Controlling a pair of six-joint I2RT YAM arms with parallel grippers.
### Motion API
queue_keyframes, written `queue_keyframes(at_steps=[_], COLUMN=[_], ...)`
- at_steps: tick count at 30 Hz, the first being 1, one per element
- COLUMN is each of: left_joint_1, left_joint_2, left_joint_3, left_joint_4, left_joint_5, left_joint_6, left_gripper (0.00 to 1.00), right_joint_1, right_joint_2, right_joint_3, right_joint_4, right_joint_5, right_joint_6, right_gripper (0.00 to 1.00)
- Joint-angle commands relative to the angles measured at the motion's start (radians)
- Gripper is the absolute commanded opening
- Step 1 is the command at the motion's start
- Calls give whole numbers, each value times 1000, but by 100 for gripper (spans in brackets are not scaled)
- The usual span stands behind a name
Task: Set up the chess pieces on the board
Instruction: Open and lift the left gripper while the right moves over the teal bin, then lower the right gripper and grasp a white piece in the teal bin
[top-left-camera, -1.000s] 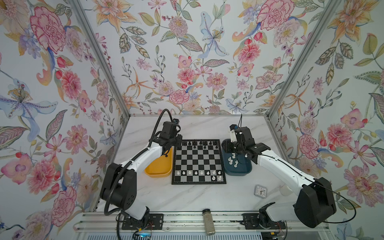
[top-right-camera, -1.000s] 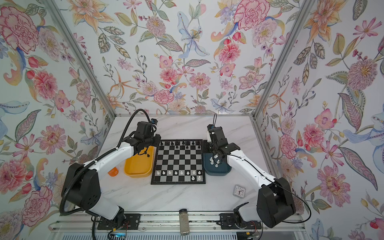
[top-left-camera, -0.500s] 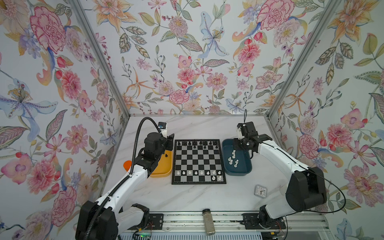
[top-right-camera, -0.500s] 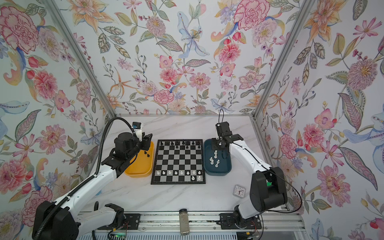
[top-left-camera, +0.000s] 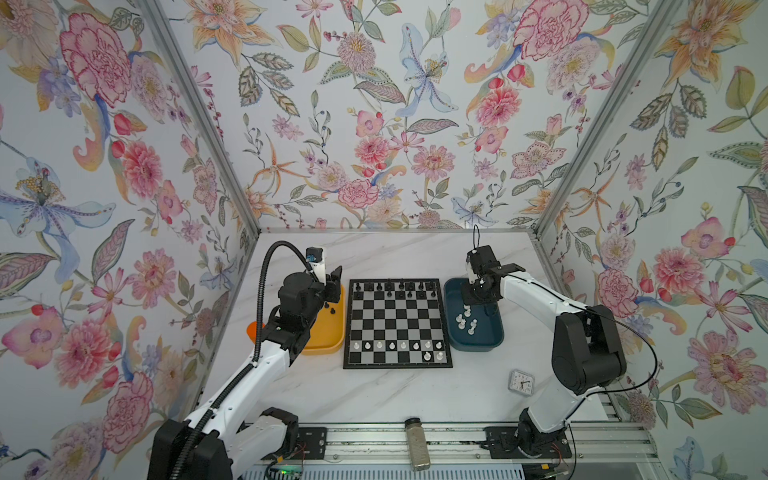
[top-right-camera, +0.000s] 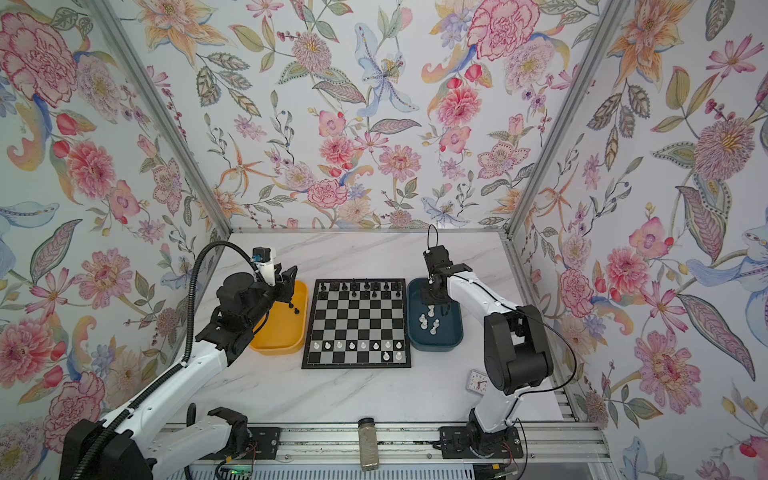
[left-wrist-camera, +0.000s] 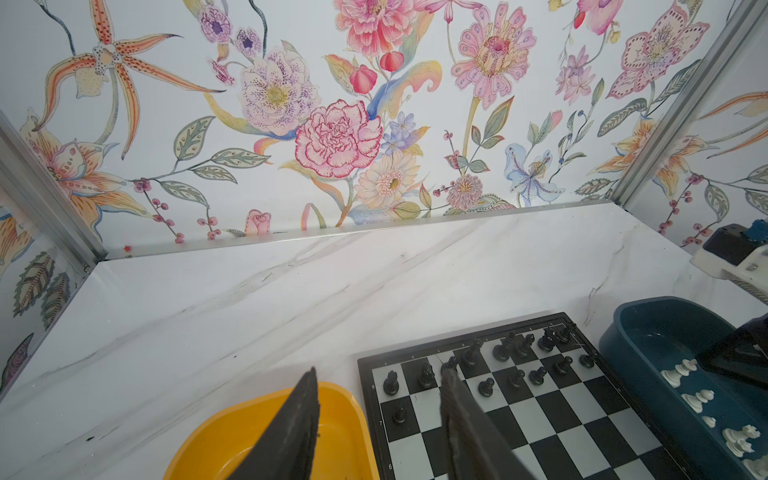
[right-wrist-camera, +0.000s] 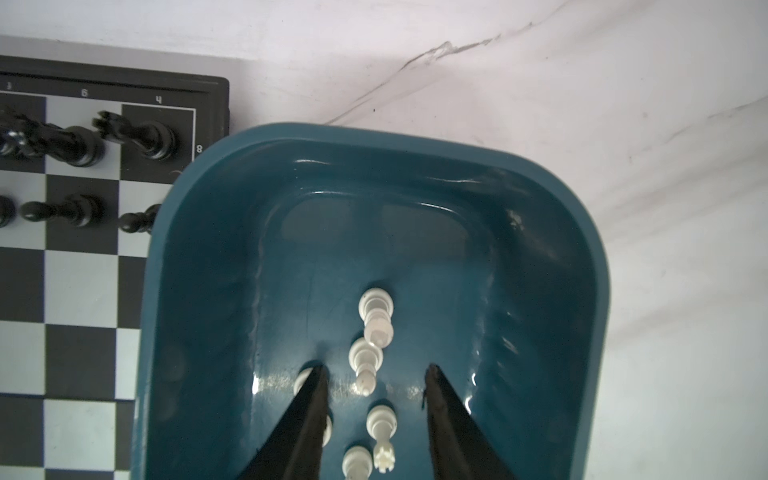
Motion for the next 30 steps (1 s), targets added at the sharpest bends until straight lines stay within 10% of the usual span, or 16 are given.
queue_keyframes(at_steps=[1, 30], left_joint_1=[14, 16], left_joint_2=[-9, 12], left_joint_3=[-14, -4], left_joint_4=[28, 21], left_joint_5=[23, 37], left_joint_6=[10, 3], left_gripper=[49, 48], right_joint_1=[-10, -38], right_joint_2=[40, 111], right_joint_3=[25, 17], right_joint_4=[-8, 31], right_joint_5=[8, -71], right_joint_6=[-14, -4], right_gripper=[41, 26])
